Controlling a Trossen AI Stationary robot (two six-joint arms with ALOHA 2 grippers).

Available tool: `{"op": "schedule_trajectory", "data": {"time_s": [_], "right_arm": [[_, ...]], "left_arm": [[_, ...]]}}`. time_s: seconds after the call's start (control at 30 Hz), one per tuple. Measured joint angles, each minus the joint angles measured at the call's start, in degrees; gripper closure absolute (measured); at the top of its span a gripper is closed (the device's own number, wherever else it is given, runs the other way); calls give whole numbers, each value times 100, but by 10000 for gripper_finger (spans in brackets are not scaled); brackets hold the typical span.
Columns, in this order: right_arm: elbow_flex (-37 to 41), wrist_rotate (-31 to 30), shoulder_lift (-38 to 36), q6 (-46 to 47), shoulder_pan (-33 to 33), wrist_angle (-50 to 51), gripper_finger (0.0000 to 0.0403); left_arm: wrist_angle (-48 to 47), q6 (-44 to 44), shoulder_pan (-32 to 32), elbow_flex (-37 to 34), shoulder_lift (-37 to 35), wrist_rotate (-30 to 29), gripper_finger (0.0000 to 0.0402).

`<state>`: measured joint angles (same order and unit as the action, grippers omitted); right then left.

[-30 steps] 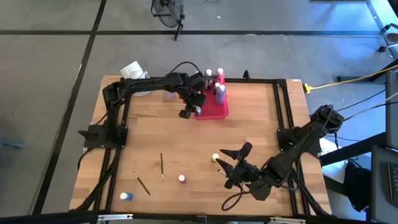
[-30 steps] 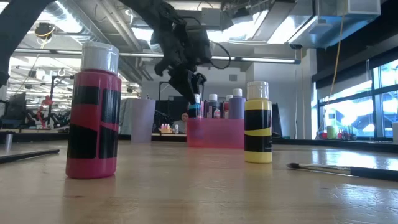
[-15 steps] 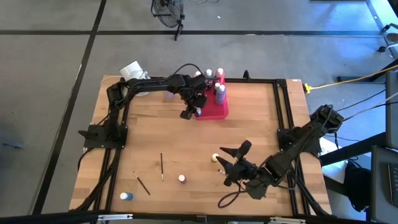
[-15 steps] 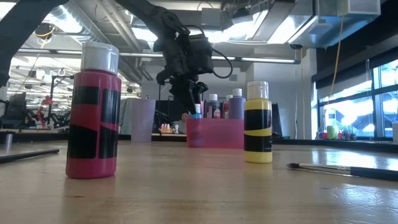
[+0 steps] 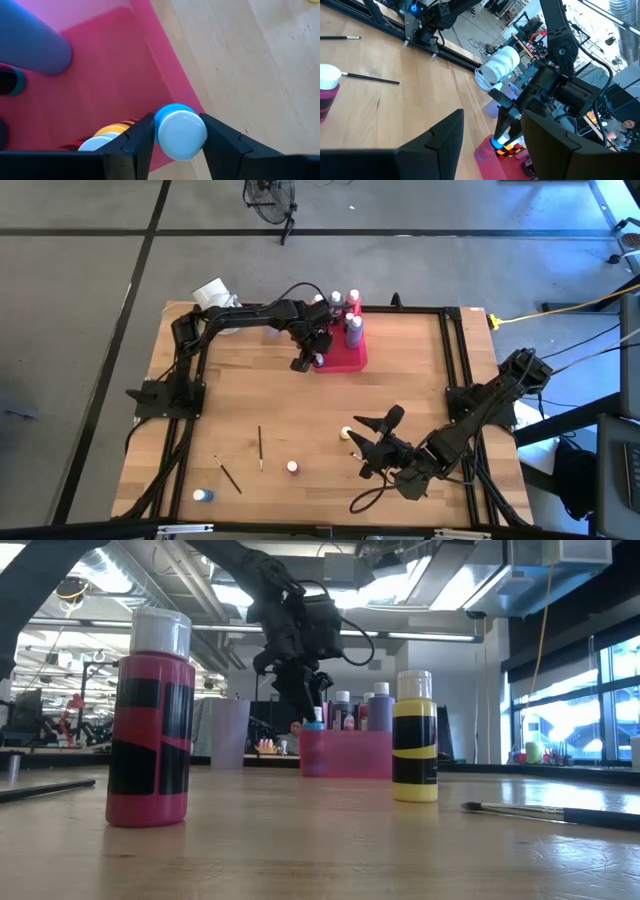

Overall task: Pick & Place Paint Supplies
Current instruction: Put the top left blue paint bottle into the red bin, then put the black paint brush into the purple cup

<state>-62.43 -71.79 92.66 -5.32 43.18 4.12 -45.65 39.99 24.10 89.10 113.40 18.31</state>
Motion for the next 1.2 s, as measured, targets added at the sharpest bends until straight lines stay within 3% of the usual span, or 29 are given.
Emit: {"op": "schedule_trajectory", "data": {"time_s": [0.83, 1.2], "right_arm": [[0, 151, 0, 0, 0, 45, 202], [0, 149, 0, -2, -2, 49, 202]], "left_arm": [[195, -238, -60, -4, 0, -20, 183], [149, -573, -120, 311, -7, -531, 175]]}}
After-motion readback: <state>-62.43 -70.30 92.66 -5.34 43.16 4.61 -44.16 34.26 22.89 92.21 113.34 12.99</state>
